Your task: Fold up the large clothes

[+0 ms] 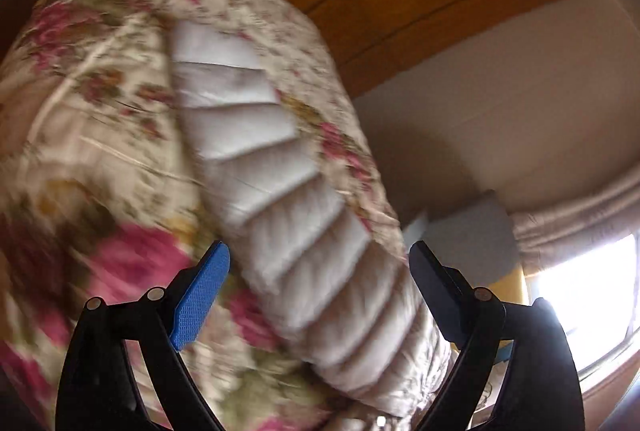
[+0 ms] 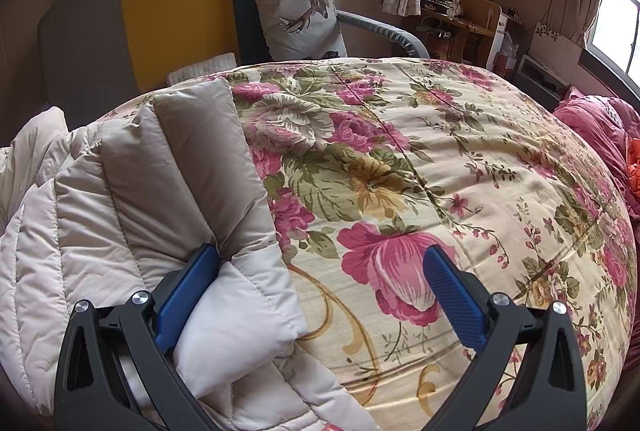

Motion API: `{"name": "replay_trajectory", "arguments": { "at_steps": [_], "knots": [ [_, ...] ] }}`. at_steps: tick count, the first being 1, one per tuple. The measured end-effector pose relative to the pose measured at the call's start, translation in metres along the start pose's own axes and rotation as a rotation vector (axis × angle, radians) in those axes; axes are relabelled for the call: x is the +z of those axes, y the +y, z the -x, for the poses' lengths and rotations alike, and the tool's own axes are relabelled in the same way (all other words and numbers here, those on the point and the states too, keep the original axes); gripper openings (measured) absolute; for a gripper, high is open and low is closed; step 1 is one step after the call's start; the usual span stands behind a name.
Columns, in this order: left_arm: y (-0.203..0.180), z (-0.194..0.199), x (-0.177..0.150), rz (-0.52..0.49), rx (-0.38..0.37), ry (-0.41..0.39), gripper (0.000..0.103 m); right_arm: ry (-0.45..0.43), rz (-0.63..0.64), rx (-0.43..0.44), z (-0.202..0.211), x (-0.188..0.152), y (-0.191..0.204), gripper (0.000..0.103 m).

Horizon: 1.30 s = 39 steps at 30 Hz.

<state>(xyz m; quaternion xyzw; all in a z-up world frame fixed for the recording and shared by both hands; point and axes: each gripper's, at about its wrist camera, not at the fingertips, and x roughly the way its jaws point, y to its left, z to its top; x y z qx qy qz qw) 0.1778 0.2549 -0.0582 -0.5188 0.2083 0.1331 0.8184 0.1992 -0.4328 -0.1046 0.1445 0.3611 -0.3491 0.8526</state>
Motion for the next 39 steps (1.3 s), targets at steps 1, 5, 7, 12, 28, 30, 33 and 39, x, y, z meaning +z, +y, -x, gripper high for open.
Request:
{"name": "replay_trajectory", "arguments": {
  "at_steps": [1,5,7,12,28,30,33,39],
  "knots": [
    [0.009,0.003,0.007,0.019,0.012,-0.003,0.090,0.000,-0.001,0.001,0.000,0.000,0.000,0.101],
    [0.039,0.006,0.031,0.075,0.077,-0.030,0.066,0.000,-0.002,0.002,0.000,0.000,0.000,0.101],
    [0.046,0.003,0.040,0.074,0.089,-0.033,0.066,0.001,-0.005,0.006,0.000,0.001,-0.002,0.101],
    [0.049,-0.015,0.056,0.043,0.080,-0.018,0.066,0.004,-0.016,0.016,-0.001,0.001,-0.004,0.101],
    [0.064,-0.066,0.084,0.061,0.095,0.060,0.008,0.008,-0.024,0.024,-0.003,0.001,-0.004,0.101],
    [0.061,-0.058,0.086,0.045,0.110,0.041,0.007,0.008,-0.025,0.024,-0.003,0.001,-0.005,0.101],
    [0.050,-0.041,0.091,0.050,0.093,-0.009,0.006,0.009,-0.025,0.024,-0.003,0.001,-0.005,0.101],
    [-0.026,0.011,0.088,-0.108,-0.033,-0.140,0.005,-0.099,0.011,-0.015,0.018,-0.002,0.003,0.101]
  ]
}}
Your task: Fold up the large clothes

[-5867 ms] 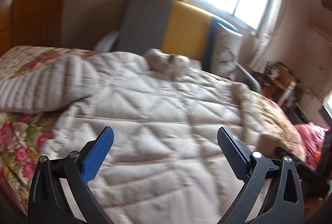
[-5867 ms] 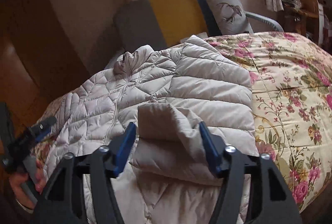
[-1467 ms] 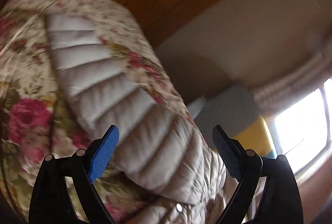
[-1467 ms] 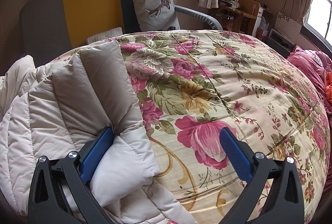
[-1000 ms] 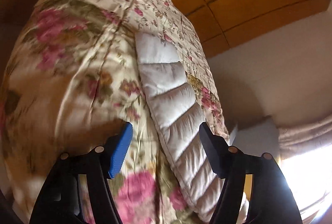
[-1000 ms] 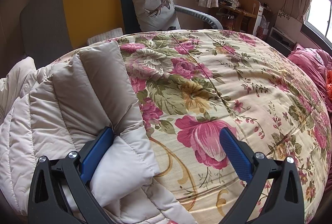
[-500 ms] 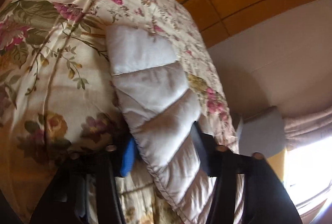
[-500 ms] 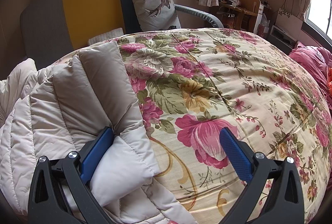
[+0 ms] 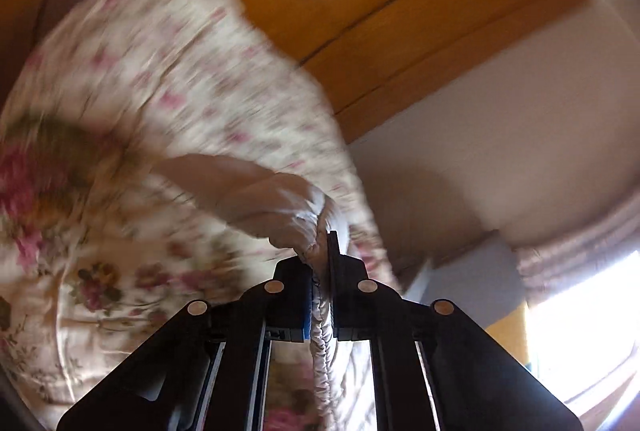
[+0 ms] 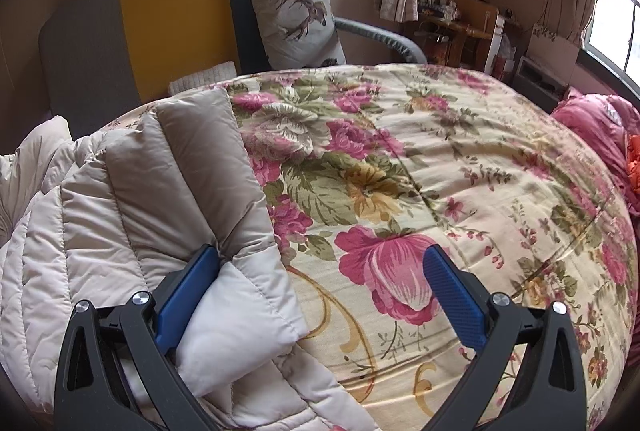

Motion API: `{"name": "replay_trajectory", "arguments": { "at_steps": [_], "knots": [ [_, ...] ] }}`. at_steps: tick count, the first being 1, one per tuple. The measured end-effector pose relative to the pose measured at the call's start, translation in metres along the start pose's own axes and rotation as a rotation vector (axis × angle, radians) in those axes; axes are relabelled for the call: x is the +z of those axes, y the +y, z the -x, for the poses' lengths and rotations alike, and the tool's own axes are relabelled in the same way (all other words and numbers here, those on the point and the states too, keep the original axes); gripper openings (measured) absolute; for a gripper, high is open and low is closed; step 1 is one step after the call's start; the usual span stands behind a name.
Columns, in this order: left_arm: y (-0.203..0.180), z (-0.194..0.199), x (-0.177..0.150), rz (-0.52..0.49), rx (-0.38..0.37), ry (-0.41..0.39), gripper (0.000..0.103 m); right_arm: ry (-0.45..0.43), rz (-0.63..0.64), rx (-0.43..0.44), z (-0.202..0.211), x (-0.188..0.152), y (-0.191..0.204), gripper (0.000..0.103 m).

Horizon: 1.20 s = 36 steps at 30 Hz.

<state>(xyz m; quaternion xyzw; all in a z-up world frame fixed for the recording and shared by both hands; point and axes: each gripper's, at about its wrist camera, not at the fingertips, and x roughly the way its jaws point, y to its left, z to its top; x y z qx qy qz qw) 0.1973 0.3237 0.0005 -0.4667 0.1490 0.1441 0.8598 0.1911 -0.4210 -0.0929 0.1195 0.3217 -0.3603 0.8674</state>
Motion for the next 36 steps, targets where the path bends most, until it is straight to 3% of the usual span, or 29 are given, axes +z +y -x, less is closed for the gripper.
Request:
{"name": "replay_trajectory", "arguments": {
  "at_steps": [5,10,15,20,27,36],
  "knots": [
    [-0.072,0.028,-0.025,-0.210,-0.129,-0.019,0.005,-0.104,0.102,0.026,0.021,-0.002,0.021,0.101],
    [-0.130,0.044,-0.081,-0.416,-0.232,0.030,0.005,-0.161,0.173,0.093,0.034,-0.005,0.034,0.101],
    [-0.178,0.052,-0.148,-0.616,-0.307,0.096,0.005,-0.092,0.218,0.118,0.022,-0.007,0.044,0.101],
    [-0.214,0.051,-0.224,-0.842,-0.312,0.163,0.005,-0.049,0.193,0.145,0.012,-0.007,0.036,0.101],
    [-0.233,0.048,-0.329,-1.058,-0.333,0.282,0.005,-0.029,0.186,0.155,0.008,-0.006,0.033,0.101],
    [-0.230,0.026,-0.414,-1.331,-0.278,0.361,0.005,-0.013,0.172,0.166,0.005,-0.006,0.031,0.101]
  ]
}}
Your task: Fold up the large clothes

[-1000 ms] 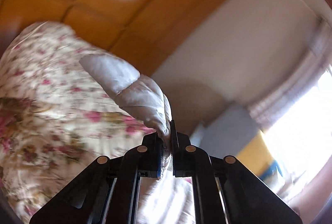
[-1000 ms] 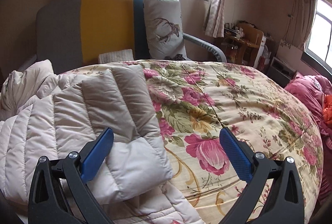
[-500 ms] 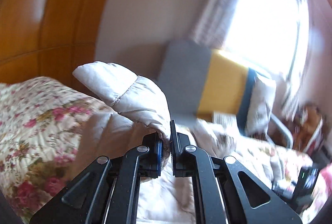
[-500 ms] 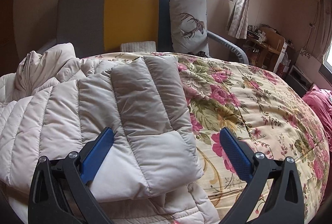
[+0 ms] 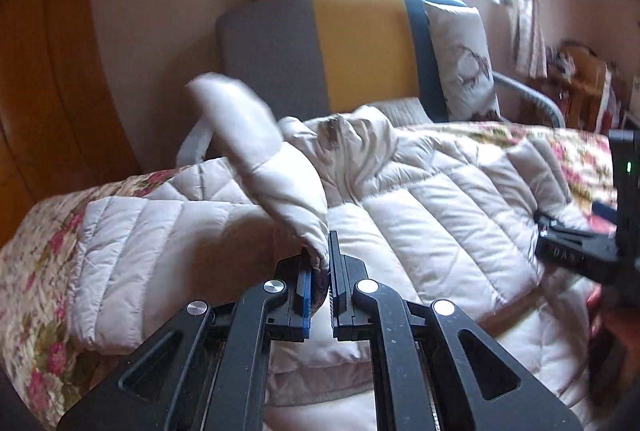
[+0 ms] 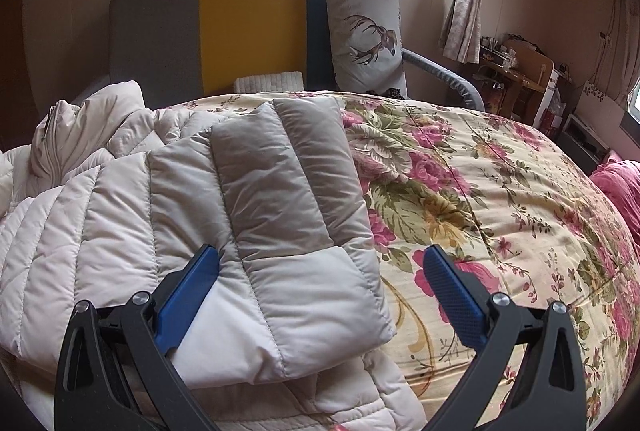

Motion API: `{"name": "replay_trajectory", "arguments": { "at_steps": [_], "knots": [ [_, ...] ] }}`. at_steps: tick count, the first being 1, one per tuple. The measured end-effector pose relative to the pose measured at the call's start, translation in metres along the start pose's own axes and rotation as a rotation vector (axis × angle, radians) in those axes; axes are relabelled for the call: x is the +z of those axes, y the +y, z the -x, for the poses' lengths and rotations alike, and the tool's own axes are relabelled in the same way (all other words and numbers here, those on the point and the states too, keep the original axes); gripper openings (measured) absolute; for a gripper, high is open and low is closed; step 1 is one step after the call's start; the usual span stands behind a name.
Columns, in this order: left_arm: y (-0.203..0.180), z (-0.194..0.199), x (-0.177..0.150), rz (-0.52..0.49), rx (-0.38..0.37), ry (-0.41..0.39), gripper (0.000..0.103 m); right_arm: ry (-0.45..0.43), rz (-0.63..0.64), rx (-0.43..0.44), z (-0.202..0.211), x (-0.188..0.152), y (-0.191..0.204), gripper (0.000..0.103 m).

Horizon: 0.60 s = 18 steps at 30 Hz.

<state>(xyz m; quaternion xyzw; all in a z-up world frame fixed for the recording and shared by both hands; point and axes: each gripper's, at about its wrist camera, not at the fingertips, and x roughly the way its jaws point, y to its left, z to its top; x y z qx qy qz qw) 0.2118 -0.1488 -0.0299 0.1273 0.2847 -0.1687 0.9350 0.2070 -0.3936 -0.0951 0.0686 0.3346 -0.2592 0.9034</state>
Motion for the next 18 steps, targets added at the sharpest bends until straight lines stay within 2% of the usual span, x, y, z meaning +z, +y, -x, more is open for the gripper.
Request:
{"name": "replay_trajectory", "arguments": {
  "at_steps": [3,6,8,9,10,11,12,14,16,18],
  "knots": [
    [-0.021,-0.012,-0.003,-0.104,0.008,0.051,0.007,0.001,-0.001,0.000,0.000,0.000,0.000,0.101],
    [-0.032,-0.013,-0.009,-0.169,0.018,0.058,0.023,0.002,-0.003,0.000,-0.001,0.000,-0.001,0.101],
    [-0.035,-0.005,-0.012,-0.189,0.003,0.039,0.043,0.003,-0.002,0.002,-0.001,0.000,-0.001,0.101],
    [-0.032,0.004,-0.011,-0.177,-0.036,0.021,0.051,0.003,-0.002,0.001,-0.001,0.000,-0.001,0.101],
    [-0.028,0.012,-0.011,-0.159,-0.067,-0.002,0.067,0.003,-0.002,0.001,-0.001,0.000,-0.001,0.101],
    [-0.022,0.023,-0.011,-0.139,-0.091,-0.035,0.077,0.003,-0.003,0.001,-0.001,0.000,-0.001,0.101],
    [-0.015,0.032,-0.011,-0.120,-0.102,-0.071,0.079,0.003,-0.003,0.001,-0.001,0.000,-0.001,0.101],
    [0.003,0.045,-0.009,-0.083,-0.068,-0.123,0.080,0.004,-0.004,0.003,-0.001,0.000,-0.001,0.101],
    [0.032,0.046,-0.009,0.000,0.009,-0.144,0.080,0.004,-0.001,0.000,0.000,-0.001,-0.001,0.101],
    [0.068,0.044,-0.012,0.130,0.100,-0.147,0.080,0.003,0.003,-0.003,0.000,-0.002,-0.001,0.101]
  ]
}}
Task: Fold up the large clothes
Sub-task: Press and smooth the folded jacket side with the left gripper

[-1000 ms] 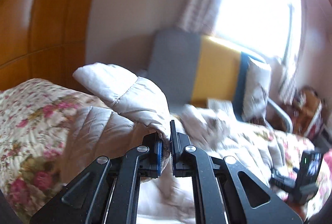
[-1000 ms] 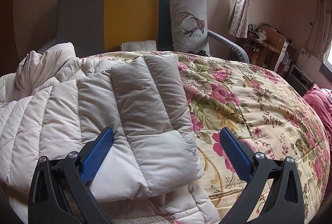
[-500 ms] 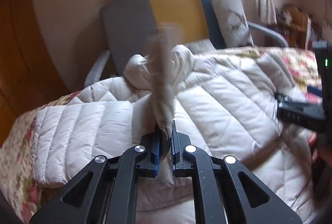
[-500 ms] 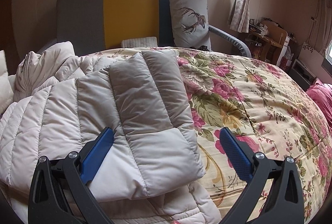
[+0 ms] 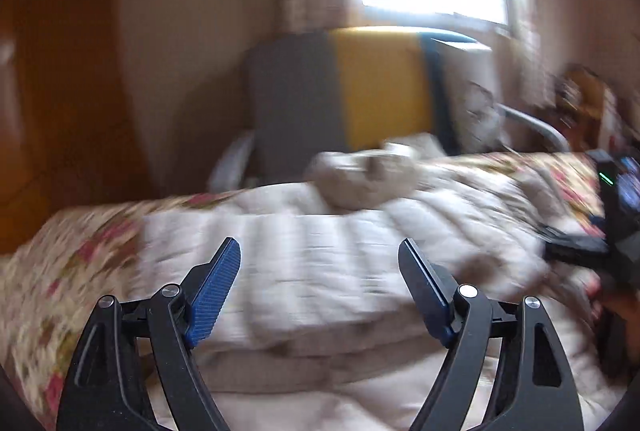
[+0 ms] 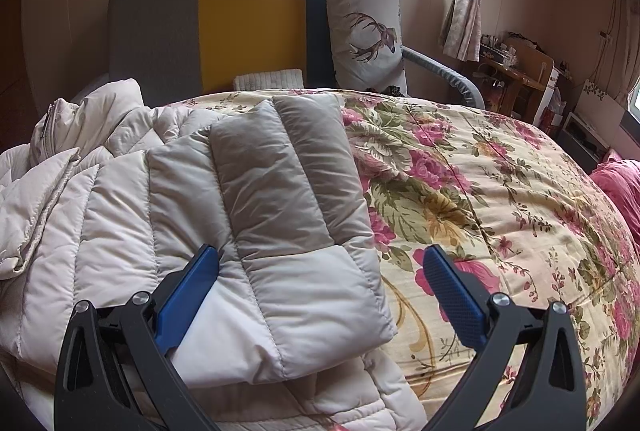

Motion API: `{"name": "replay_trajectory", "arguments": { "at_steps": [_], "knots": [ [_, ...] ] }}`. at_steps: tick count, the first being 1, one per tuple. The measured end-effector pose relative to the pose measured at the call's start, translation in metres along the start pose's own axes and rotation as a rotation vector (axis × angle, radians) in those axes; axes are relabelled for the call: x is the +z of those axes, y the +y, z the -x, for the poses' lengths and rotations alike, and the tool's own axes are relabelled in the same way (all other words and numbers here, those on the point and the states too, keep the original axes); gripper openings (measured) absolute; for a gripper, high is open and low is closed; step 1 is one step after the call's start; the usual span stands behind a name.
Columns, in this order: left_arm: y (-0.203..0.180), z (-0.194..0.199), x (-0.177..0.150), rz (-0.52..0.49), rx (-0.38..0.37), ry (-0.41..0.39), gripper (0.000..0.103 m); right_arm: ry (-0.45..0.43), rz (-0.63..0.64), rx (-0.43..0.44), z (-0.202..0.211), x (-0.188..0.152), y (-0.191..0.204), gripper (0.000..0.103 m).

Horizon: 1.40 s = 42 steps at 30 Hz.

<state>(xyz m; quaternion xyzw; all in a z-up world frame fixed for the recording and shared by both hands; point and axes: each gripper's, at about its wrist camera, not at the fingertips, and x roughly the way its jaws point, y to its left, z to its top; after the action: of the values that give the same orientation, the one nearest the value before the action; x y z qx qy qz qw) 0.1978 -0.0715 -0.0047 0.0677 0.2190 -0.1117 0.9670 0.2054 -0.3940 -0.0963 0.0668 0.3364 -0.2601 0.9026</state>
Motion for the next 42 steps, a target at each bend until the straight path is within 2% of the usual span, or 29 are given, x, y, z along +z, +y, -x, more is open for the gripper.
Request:
{"name": "replay_trajectory", "arguments": {
  "at_steps": [2,4,6,8,9,11,14,17,19,21,23,27,29,32,34,37,38,40,42],
  "knots": [
    [0.049,-0.008,-0.006,0.197,0.101,0.028,0.080,-0.006,0.006,-0.007,0.002,0.000,0.001,0.101],
    [0.091,-0.014,-0.021,0.385,0.148,0.044,0.080,-0.001,0.024,-0.020,0.003,0.000,0.005,0.101],
    [0.121,-0.025,-0.040,0.523,0.146,0.092,0.080,0.019,0.066,-0.040,0.003,0.003,0.012,0.101],
    [0.131,-0.037,-0.057,0.586,0.095,0.147,0.080,0.012,0.124,-0.073,0.013,0.008,0.022,0.101],
    [0.132,-0.040,-0.061,0.587,0.079,0.167,0.080,-0.005,0.135,-0.070,0.022,0.011,0.027,0.101],
    [0.128,-0.046,-0.062,0.566,0.074,0.199,0.080,-0.066,0.125,0.011,0.045,0.017,0.037,0.101],
    [0.124,-0.050,-0.059,0.541,0.079,0.207,0.080,-0.151,0.136,0.118,0.078,0.025,0.066,0.101],
    [0.126,-0.050,-0.061,0.554,0.071,0.197,0.080,-0.179,0.204,0.183,0.091,0.031,0.106,0.101],
    [0.128,-0.047,-0.064,0.565,0.065,0.194,0.083,-0.150,0.261,0.190,0.083,0.029,0.129,0.101],
    [0.129,-0.046,-0.066,0.580,0.058,0.191,0.085,-0.057,0.303,0.135,0.058,0.024,0.140,0.101],
    [0.131,-0.044,-0.069,0.602,0.040,0.179,0.086,0.019,0.259,0.098,0.032,0.013,0.127,0.101],
    [0.137,-0.031,-0.065,0.647,0.044,0.132,0.086,0.095,0.056,0.230,0.004,-0.004,0.081,0.101],
    [0.134,-0.030,-0.049,0.603,0.023,0.130,0.086,0.090,0.045,0.234,0.004,-0.006,0.078,0.101],
    [0.121,-0.037,-0.015,0.454,0.051,0.136,0.086,0.071,0.091,0.187,0.007,-0.008,0.086,0.101],
    [0.117,-0.051,0.002,0.385,0.101,0.158,0.086,0.065,0.100,0.174,0.010,-0.009,0.091,0.101],
    [0.115,-0.079,0.014,0.301,0.169,0.203,0.077,0.066,0.086,0.187,0.012,-0.012,0.089,0.101],
    [0.114,-0.092,0.014,0.270,0.190,0.239,0.077,0.066,0.083,0.191,0.013,-0.013,0.088,0.101],
    [0.116,-0.114,0.005,0.252,0.197,0.303,0.076,0.065,0.084,0.189,0.012,-0.012,0.088,0.101],
    [0.122,-0.128,-0.008,0.277,0.178,0.342,0.078,0.064,0.090,0.185,0.012,-0.012,0.089,0.101]
  ]
}}
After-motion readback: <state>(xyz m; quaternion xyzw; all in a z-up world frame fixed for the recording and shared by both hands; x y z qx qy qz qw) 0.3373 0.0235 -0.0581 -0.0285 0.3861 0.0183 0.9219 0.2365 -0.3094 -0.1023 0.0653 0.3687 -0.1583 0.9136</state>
